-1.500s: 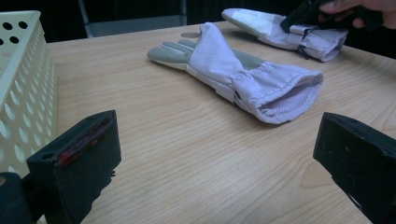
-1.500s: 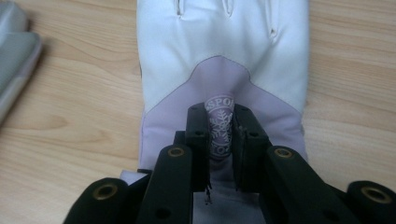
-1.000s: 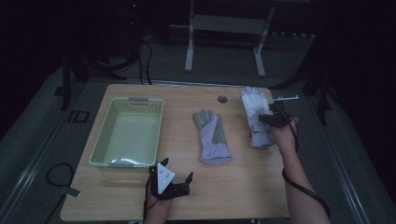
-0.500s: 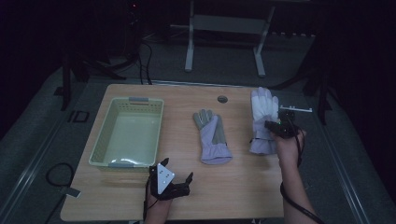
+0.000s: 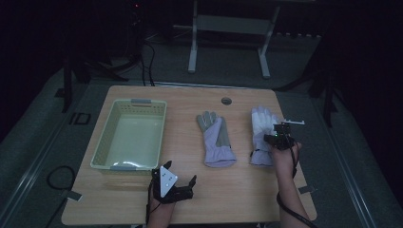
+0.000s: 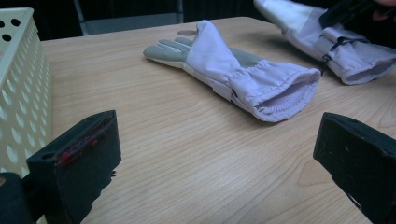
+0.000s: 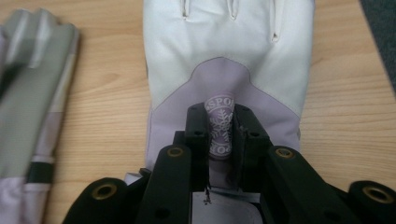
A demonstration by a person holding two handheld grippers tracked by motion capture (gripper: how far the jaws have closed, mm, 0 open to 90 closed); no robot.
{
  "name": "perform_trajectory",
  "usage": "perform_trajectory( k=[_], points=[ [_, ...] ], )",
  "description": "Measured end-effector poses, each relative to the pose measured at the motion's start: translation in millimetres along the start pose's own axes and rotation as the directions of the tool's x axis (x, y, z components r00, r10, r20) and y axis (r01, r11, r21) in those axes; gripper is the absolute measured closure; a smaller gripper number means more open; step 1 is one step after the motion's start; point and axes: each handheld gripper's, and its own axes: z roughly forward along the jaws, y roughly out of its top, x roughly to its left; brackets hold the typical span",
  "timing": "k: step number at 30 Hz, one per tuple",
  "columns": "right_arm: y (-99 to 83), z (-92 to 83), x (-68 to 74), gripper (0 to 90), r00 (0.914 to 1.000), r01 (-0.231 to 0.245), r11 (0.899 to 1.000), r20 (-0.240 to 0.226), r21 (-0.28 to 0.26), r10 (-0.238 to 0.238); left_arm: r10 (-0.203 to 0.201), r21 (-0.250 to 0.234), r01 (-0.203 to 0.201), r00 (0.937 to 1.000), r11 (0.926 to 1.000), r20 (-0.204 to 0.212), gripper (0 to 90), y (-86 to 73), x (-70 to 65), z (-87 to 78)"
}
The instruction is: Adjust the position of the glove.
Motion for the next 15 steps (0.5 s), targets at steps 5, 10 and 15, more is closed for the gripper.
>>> perform_trajectory(
  k=[5,10,15],
  points=[
    [-5.8,17.6,-0.4,74.1,0.9999,-0.007,1.000,0.014,0.020,0.006,-0.002,-0.003,0.002,1.0000,1.0000,0.001,0.9,-0.1,0.4,-0.4],
    [-4.5,20.0,-1.4,69.2,0.9998,0.021,0.999,0.008,0.030,-0.021,-0.002,-0.001,0.002,1.0000,1.0000,0.002,0.9,0.0,0.8,-0.2],
    [3.7,11.4,-3.9,60.1,0.9979,0.064,0.997,-0.003,0.037,-0.064,0.000,0.000,0.000,1.0000,1.0000,0.002,0.9,0.0,0.5,-0.2]
  ],
)
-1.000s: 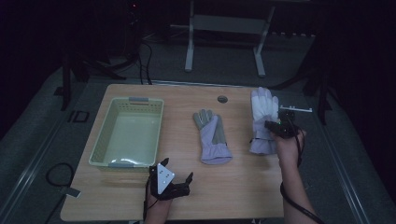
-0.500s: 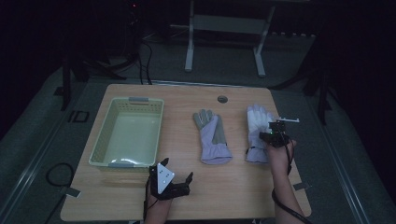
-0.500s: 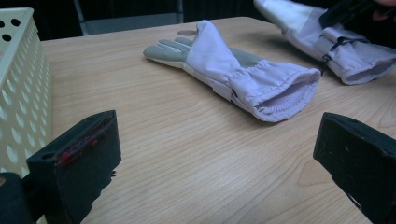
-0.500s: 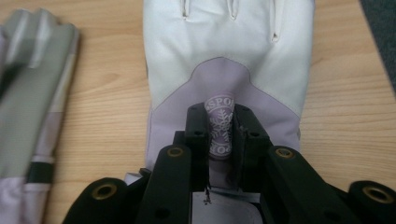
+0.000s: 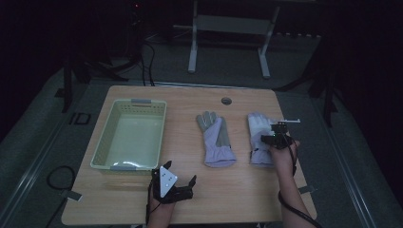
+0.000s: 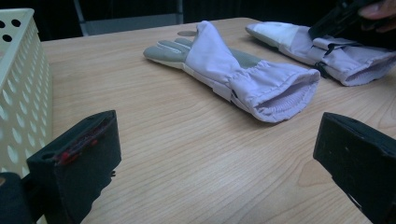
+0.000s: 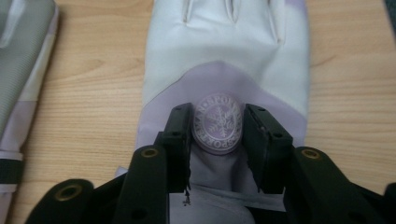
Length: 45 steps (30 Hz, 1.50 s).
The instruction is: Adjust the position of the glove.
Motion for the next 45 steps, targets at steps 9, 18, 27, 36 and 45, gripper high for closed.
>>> perform_trajectory(
  k=[9,18,27,36,45],
  points=[
    [13.9,-34.5,-15.0,50.3,0.9825,0.175,0.981,-0.050,-0.082,-0.180,0.003,0.000,-0.003,1.0000,1.0000,0.001,0.9,0.0,-0.6,0.2],
    [17.7,-31.6,-11.0,57.1,0.9698,0.195,0.981,-0.146,-0.020,-0.195,0.005,-0.002,-0.005,1.0000,1.0000,-0.006,0.9,-0.1,-0.9,0.1],
    [4.9,7.5,-17.2,57.3,0.9899,0.110,0.990,-0.099,0.084,-0.101,0.010,0.001,-0.010,0.9999,1.0000,-0.004,0.9,0.0,-1.2,0.3],
    [-5.3,14.4,-17.7,73.0,0.9914,0.030,0.997,-0.129,0.071,-0.020,0.014,0.004,-0.014,0.9999,0.9999,-0.007,0.9,0.1,-1.8,0.4],
    [2.9,-7.6,-12.1,78.9,0.9924,-0.001,0.999,-0.123,0.038,0.006,0.005,0.001,-0.005,1.0000,1.0000,-0.005,0.9,0.0,-1.0,0.4]
  ],
)
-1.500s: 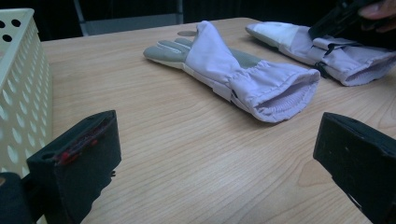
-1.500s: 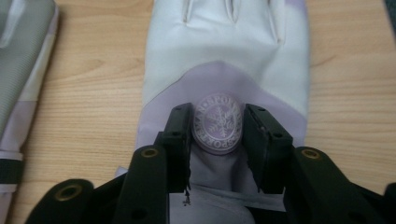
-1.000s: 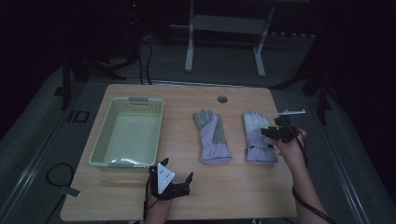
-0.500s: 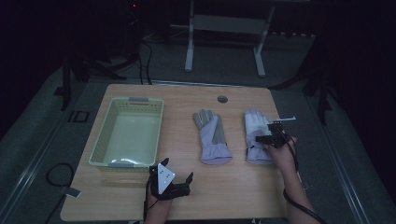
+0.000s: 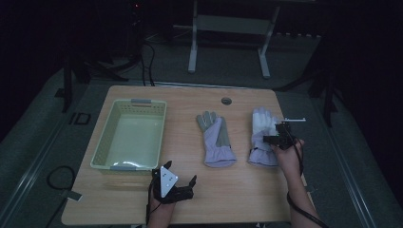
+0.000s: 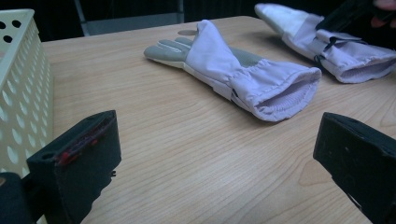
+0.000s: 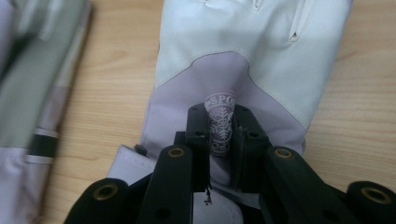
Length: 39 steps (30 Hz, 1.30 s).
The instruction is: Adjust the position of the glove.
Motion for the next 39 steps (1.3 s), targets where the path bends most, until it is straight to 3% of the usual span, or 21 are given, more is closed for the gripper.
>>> perform_trajectory(
  k=[6,12,20,31,39],
  points=[
    [16.1,-27.1,13.1,79.3,0.9998,0.017,0.999,-0.012,-0.040,-0.017,0.002,0.001,-0.002,1.0000,1.0000,-0.003,0.9,0.1,-0.3,0.0],
    [36.6,-54.6,37.3,79.4,0.9973,0.051,0.996,-0.048,-0.078,-0.055,0.004,0.001,-0.004,1.0000,1.0000,-0.005,0.9,0.1,-0.3,0.0],
    [51.8,-71.8,87.3,79.3,0.9892,0.114,0.989,-0.082,-0.090,-0.122,0.008,0.002,-0.008,1.0000,1.0000,-0.005,0.9,0.1,-0.8,0.1],
    [48.7,-59.7,149.5,79.1,0.9740,0.181,0.982,-0.129,-0.046,-0.186,0.005,0.001,-0.005,1.0000,1.0000,-0.002,0.9,0.1,-0.2,0.0],
    [37.2,-32.3,177.5,79.0,0.9676,0.212,0.977,-0.143,0.012,-0.208,0.002,0.001,-0.002,1.0000,1.0000,0.001,0.9,0.1,0.0,-0.1]
  ],
)
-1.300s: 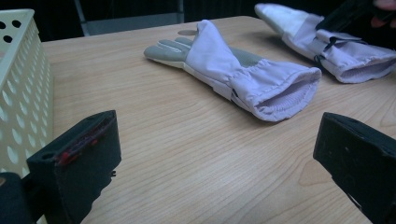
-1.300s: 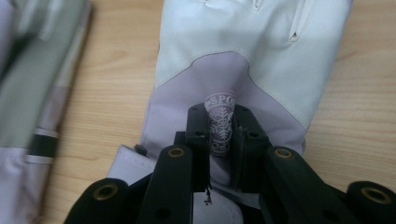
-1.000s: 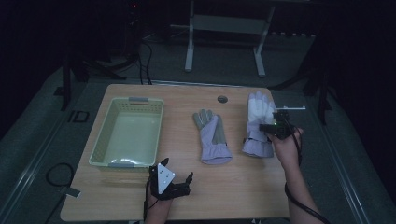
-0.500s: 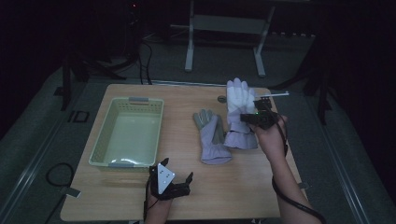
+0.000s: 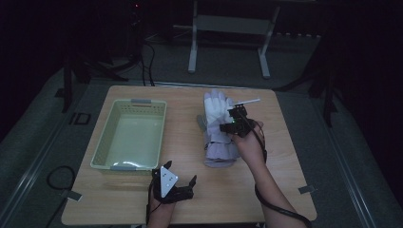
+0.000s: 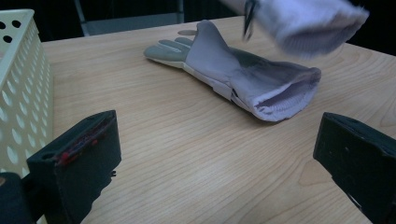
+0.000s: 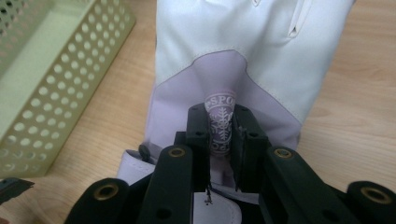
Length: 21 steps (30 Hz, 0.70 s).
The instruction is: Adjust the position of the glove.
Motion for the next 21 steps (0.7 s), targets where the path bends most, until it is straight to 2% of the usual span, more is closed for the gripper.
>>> perform_trajectory(
  k=[3,5,9,16,21],
  points=[
    [-1.4,13.3,4.7,78.9,0.9995,0.026,0.999,0.015,0.033,-0.026,0.006,0.000,-0.006,1.0000,1.0000,0.002,0.9,0.0,-0.2,-0.2],
    [-1.8,21.4,4.4,78.9,0.9990,0.027,0.998,0.034,0.049,-0.029,0.006,0.000,-0.006,1.0000,1.0000,0.002,0.9,0.0,-0.1,-0.2],
    [-4.2,37.1,-1.1,78.9,0.9996,-0.002,0.997,0.028,0.076,0.000,0.005,0.000,-0.005,1.0000,1.0000,0.004,0.9,0.0,0.1,0.0],
    [-14.0,60.9,-6.0,78.0,0.9987,-0.009,0.993,0.052,0.119,0.003,0.004,0.001,-0.004,1.0000,1.0000,0.005,0.9,0.1,0.1,0.2],
    [-19.5,67.1,-7.9,72.1,0.9989,-0.010,0.993,0.047,0.121,0.005,0.004,0.002,-0.004,1.0000,1.0000,0.004,0.9,0.1,0.0,0.3]
  ],
)
